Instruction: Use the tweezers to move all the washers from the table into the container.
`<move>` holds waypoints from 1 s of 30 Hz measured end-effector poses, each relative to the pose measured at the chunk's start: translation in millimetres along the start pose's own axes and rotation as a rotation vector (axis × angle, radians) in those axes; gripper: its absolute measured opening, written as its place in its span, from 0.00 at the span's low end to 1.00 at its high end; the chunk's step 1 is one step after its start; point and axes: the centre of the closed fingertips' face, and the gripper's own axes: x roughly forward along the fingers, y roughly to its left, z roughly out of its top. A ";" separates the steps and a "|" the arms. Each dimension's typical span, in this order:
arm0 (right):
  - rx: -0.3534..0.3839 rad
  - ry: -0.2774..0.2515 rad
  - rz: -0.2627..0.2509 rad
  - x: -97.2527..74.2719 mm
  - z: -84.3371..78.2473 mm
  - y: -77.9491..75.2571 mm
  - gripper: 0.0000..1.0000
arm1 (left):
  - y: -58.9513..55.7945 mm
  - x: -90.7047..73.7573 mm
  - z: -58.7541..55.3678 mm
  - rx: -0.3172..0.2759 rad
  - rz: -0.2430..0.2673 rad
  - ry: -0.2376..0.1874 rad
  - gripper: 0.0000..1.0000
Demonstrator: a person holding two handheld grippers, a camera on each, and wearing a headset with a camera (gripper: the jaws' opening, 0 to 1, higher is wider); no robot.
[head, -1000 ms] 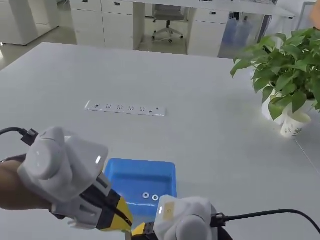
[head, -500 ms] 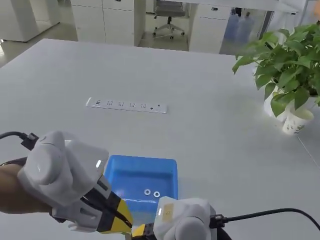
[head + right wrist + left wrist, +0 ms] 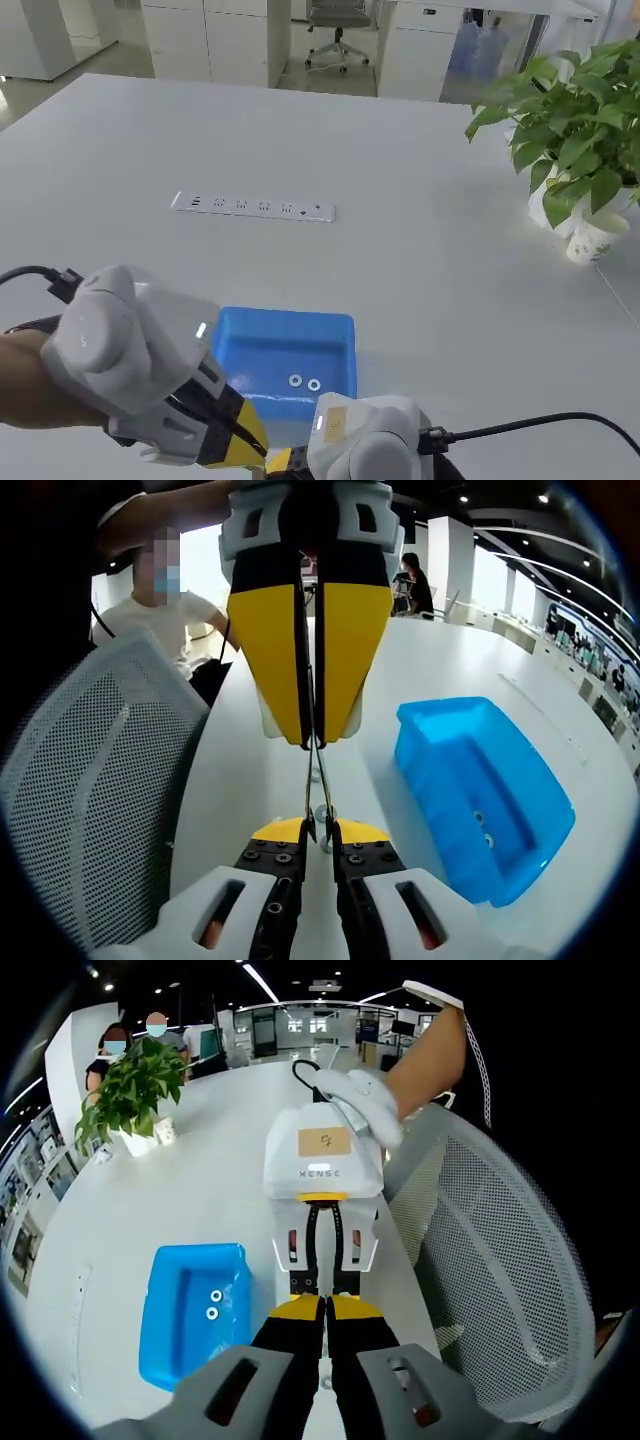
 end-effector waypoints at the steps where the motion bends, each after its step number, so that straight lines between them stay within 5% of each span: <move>1: 0.003 -0.001 0.001 0.1 0.1 0.2 0.11 | -0.2 0.2 0.0 0.000 -0.001 -0.001 0.04; 30: -0.013 0.002 0.020 -0.3 -1.3 1.0 0.16 | 3.6 3.4 -2.2 -0.002 -0.009 0.004 0.04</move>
